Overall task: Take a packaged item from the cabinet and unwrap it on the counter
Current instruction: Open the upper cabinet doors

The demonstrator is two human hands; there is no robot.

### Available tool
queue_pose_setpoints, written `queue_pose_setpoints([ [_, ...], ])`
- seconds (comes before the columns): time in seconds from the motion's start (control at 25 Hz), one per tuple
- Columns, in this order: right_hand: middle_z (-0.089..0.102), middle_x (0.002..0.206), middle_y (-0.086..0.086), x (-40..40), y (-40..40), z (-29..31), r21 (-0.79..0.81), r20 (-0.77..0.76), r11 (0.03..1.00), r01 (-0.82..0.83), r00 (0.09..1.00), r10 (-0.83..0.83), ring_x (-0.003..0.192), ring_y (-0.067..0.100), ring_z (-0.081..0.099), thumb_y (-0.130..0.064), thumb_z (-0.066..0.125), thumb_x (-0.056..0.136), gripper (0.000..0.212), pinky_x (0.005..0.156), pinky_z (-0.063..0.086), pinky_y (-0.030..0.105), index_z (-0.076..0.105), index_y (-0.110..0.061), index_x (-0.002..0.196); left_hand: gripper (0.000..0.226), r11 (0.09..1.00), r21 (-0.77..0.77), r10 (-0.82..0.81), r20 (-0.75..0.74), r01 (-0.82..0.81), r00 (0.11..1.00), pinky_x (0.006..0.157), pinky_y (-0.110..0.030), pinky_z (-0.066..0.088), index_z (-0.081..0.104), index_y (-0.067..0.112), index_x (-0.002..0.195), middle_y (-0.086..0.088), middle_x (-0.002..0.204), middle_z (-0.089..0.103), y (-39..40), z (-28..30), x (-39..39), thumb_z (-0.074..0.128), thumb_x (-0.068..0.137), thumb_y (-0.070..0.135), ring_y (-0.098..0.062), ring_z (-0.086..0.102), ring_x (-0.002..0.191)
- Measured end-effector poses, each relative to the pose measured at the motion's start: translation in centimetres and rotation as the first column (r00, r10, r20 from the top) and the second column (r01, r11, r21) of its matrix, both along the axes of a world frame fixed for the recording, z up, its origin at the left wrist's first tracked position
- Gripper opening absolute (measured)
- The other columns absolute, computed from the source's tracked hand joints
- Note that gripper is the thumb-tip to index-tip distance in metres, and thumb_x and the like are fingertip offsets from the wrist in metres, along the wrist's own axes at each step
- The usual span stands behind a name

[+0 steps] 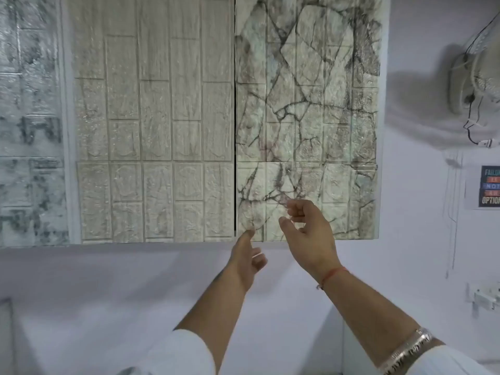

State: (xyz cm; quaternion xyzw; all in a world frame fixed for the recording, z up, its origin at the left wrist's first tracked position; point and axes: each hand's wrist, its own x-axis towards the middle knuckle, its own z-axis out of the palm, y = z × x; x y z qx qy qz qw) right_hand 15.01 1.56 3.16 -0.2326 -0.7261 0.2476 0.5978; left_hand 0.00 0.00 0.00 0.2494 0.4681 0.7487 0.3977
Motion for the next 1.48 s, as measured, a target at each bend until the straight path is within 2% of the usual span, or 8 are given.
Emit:
queue_pose_setpoints([
  [0.12,0.065,0.117,-0.009,-0.3,1.1,0.1,-0.031,0.077,0.999,0.041,0.996,-0.039,0.108,0.011,0.062,-0.027,0.069,0.093,0.032,0.096,0.054,0.036,0.061,-0.028,0.124,0.047,0.995,0.104,-0.017,0.148,0.002,0.989,0.106,-0.041,0.049,0.056,0.017,0.132,-0.015,0.138,0.053,2.5,0.0,0.5,0.06,0.093,0.043,-0.032,0.054,0.129],
  [0.4,0.053,0.143,-0.009,0.7,0.5,-1.1,0.024,0.255,1.0,0.015,0.967,-0.02,0.134,0.012,0.05,-0.04,0.065,0.094,0.052,0.11,0.043,0.032,0.051,-0.029,0.143,0.067,0.905,0.406,-0.076,0.443,-0.125,0.893,0.115,-0.045,0.043,0.064,0.008,0.133,-0.017,0.135,0.067,0.2,-2.3,3.0,0.05,0.094,0.06,-0.029,0.064,0.126],
  [0.52,0.042,0.154,-0.011,2.9,-1.7,-2.1,0.137,0.192,0.99,0.038,0.979,-0.065,0.145,0.006,0.037,-0.056,0.055,0.092,0.063,0.113,0.033,0.025,0.043,-0.034,0.15,0.064,0.915,0.401,-0.158,0.238,0.051,0.958,0.11,-0.044,0.046,0.069,0.008,0.126,-0.016,0.125,0.074,-5.2,-3.6,6.2,0.041,0.1,0.059,-0.028,0.068,0.121],
  [0.6,0.043,0.154,-0.011,5.1,-3.5,-2.9,0.151,0.014,0.987,0.063,0.998,-0.066,0.147,0.005,0.037,-0.056,0.051,0.094,0.058,0.118,0.035,0.029,0.047,-0.035,0.148,0.041,0.938,0.322,-0.078,-0.159,0.127,0.984,0.101,-0.042,0.053,0.072,0.008,0.115,-0.012,0.114,0.078,-7.5,-3.0,9.0,0.041,0.105,0.033,-0.027,0.07,0.111],
  [0.76,0.058,0.145,-0.009,10.4,-6.6,-4.6,-0.001,-0.301,1.0,0.029,0.953,-0.028,0.137,0.008,0.054,-0.051,0.049,0.095,0.053,0.114,0.047,0.04,0.057,-0.03,0.143,0.02,0.914,0.302,-0.021,-0.634,0.273,0.773,0.09,-0.036,0.058,0.066,0.028,0.11,0.005,0.109,0.075,-8.8,-1.1,14.7,0.048,0.104,0.032,-0.017,0.07,0.107],
  [1.04,0.073,0.127,-0.004,18.1,-8.8,-5.0,-0.092,-0.362,0.99,0.106,0.923,-0.132,0.119,0.018,0.068,-0.039,0.049,0.097,0.042,0.102,0.056,0.049,0.067,-0.022,0.132,0.017,0.914,0.316,0.049,-0.707,0.254,0.705,0.087,-0.014,0.051,0.058,0.029,0.118,0.008,0.121,0.068,-10.3,-0.2,22.3,0.054,0.102,0.024,0.0,0.065,0.106],
  [1.24,0.071,0.124,-0.01,22.6,-9.5,-4.4,-0.072,-0.316,0.993,0.089,0.943,-0.107,0.111,0.007,0.069,-0.022,0.064,0.095,0.033,0.08,0.056,0.026,0.065,-0.022,0.128,0.04,0.916,0.315,0.085,-0.76,0.25,0.644,0.086,-0.005,0.048,0.052,0.03,0.14,0.015,0.136,0.061,-10.7,0.2,25.9,0.049,0.103,0.016,0.003,0.059,0.119],
  [1.48,0.058,0.125,-0.009,27.3,-10.3,-4.7,0.187,-0.283,0.929,0.318,0.924,-0.259,0.121,0.013,0.059,-0.014,0.066,0.084,0.047,0.102,0.05,0.033,0.059,-0.021,0.13,0.047,0.956,0.276,0.168,-0.787,0.095,0.594,0.109,-0.028,0.044,0.044,0.035,0.149,0.014,0.15,0.05,-11.2,-0.7,29.1,0.05,0.104,0.024,-0.004,0.052,0.128],
])
